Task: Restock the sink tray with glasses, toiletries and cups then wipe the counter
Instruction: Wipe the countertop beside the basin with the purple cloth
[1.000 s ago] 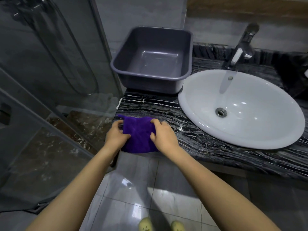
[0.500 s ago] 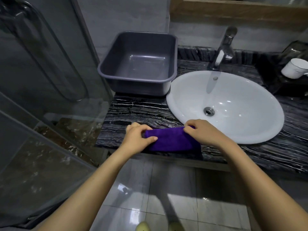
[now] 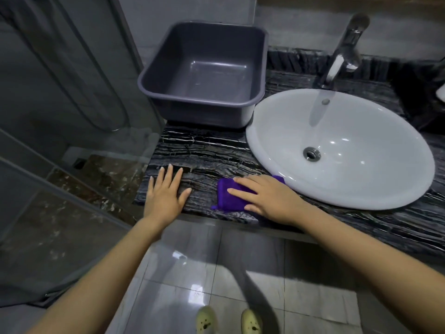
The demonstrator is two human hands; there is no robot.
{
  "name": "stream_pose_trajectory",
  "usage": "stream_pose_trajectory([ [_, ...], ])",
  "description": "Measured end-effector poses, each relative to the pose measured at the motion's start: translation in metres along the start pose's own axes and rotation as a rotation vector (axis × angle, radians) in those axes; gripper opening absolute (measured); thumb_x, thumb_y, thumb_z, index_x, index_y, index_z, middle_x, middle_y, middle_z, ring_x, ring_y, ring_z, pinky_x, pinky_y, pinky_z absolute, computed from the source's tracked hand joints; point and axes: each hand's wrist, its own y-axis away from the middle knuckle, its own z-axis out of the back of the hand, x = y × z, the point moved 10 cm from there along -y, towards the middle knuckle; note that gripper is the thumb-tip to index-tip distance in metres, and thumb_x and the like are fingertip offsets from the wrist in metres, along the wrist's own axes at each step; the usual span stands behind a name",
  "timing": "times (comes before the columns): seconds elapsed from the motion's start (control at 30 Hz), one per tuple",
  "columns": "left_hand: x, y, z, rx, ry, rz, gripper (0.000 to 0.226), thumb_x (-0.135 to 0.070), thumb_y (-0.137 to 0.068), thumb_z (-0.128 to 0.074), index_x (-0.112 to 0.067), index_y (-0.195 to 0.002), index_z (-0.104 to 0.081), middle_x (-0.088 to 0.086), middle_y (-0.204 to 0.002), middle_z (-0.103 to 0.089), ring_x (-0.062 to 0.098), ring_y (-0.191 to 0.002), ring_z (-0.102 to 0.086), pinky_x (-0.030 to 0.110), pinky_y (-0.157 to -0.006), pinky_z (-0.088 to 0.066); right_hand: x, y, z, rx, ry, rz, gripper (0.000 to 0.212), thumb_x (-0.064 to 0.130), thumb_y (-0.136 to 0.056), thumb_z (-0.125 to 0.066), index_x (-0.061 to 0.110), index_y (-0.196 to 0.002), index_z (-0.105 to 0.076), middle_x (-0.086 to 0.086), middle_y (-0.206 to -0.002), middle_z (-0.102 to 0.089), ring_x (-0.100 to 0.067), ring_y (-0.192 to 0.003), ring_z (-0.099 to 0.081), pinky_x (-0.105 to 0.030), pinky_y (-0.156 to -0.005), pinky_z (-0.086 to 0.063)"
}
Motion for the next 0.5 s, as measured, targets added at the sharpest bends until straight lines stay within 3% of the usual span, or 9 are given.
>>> stream_pose_trajectory([
  [0.17,0.007,0.001,-0.014,-0.014,-0.006,-0.011,0.063,-0.05,-0.096,-0.026,-0.024,-0.149,-0.003,0.002,-0.16,0.004,0.019,-0.148,0.007,0.043,-0.12,0.003,-0.012,-0.029,-0.015,0.029,-0.018,0.058,0.053,0.043,-0.098,-0.034,0.026,-0.148,-0.025,-0.006,-0.158,-0.022,-0.027,-0.145,-0.023,-0.041,-0.118,-0.018],
  [0.33,0.01,0.0,-0.017,-0.006,-0.023,-0.009,0.064,-0.053,-0.096,-0.021,-0.025,-0.149,0.0,0.0,-0.16,0.008,0.017,-0.147,0.011,0.042,-0.119,0.005,-0.038,-0.095,-0.008,0.011,-0.021,-0.058,0.055,0.042,-0.099,-0.027,0.026,-0.15,-0.014,-0.007,-0.16,-0.012,-0.027,-0.147,-0.015,-0.04,-0.12,-0.016],
  [0.5,0.009,0.0,-0.016,-0.008,-0.01,-0.006,0.064,-0.052,-0.095,-0.023,-0.026,-0.149,-0.001,-0.001,-0.16,0.007,0.016,-0.147,0.012,0.041,-0.119,0.007,-0.052,-0.135,0.0,0.021,0.032,-0.046,0.055,0.041,-0.1,-0.024,0.024,-0.151,-0.011,-0.009,-0.16,-0.01,-0.026,-0.146,-0.017,-0.038,-0.119,-0.018],
])
